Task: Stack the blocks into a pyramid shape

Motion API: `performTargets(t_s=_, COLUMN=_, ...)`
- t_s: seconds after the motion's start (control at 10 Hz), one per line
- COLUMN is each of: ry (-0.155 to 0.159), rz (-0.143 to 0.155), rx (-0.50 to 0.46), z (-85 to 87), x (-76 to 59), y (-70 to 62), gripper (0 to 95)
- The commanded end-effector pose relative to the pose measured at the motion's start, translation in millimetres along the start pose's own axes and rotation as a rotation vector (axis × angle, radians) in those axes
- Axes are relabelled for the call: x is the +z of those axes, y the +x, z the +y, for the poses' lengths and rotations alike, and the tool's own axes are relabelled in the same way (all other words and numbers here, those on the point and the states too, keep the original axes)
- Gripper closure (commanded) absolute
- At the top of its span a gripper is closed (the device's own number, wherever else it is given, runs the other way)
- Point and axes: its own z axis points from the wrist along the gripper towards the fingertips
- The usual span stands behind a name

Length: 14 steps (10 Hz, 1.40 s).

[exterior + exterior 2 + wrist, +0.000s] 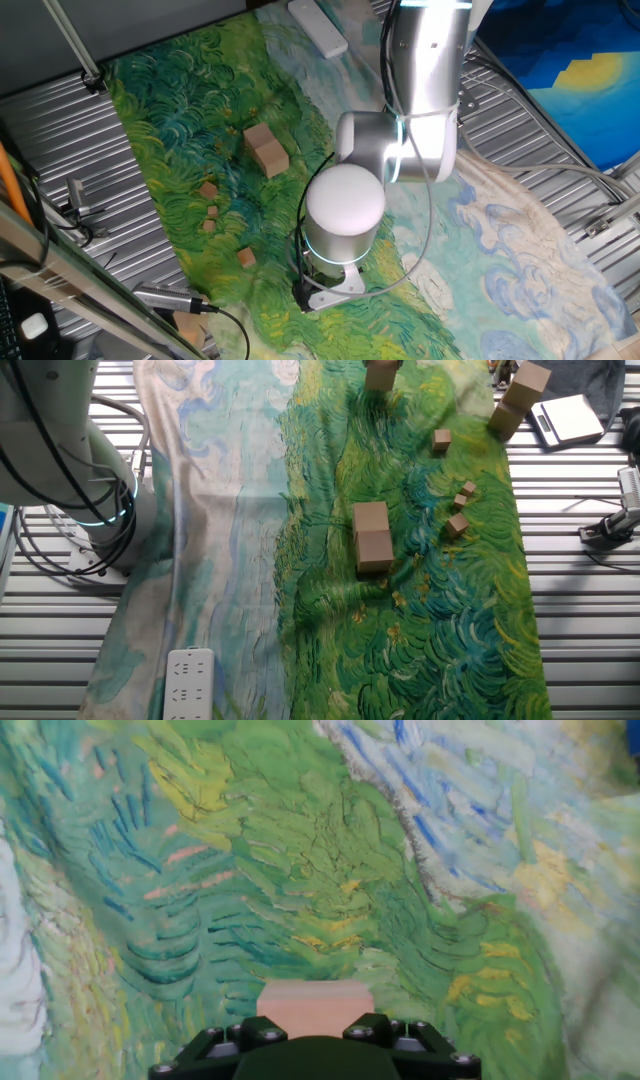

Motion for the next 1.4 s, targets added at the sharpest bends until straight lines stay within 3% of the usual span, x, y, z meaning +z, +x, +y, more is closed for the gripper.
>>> performTargets(t_s=0.1, ry=-0.007, rz=-0.002, rx=-0.032, z=-4.6, x=-11.4, y=13.9, gripper=95.0)
performTargets(t_s=0.3, ry=-0.008, rz=0.002, rx=-0.069, z=-9.1, x=-23.2, y=38.1, gripper=95.0)
performTargets(t_s=0.6, ry=-0.007, rz=0.003, rx=-0.097, z=-8.3, x=-26.2, y=68.1, gripper=95.0)
performTargets(t_s=0.8, ry=-0.007, rz=0.001, rx=-0.111, z=-7.8, x=-25.9, y=81.3, gripper=95.0)
performTargets(t_s=1.2, ry=-0.001, rz=0.000, rx=-0.111, z=-3.0, x=-24.3, y=95.9, gripper=95.0)
performTargets(t_s=1.4, ry=-0.001, rz=0.004, rx=-0.112, z=-2.6, x=-24.8, y=96.5, gripper=95.0)
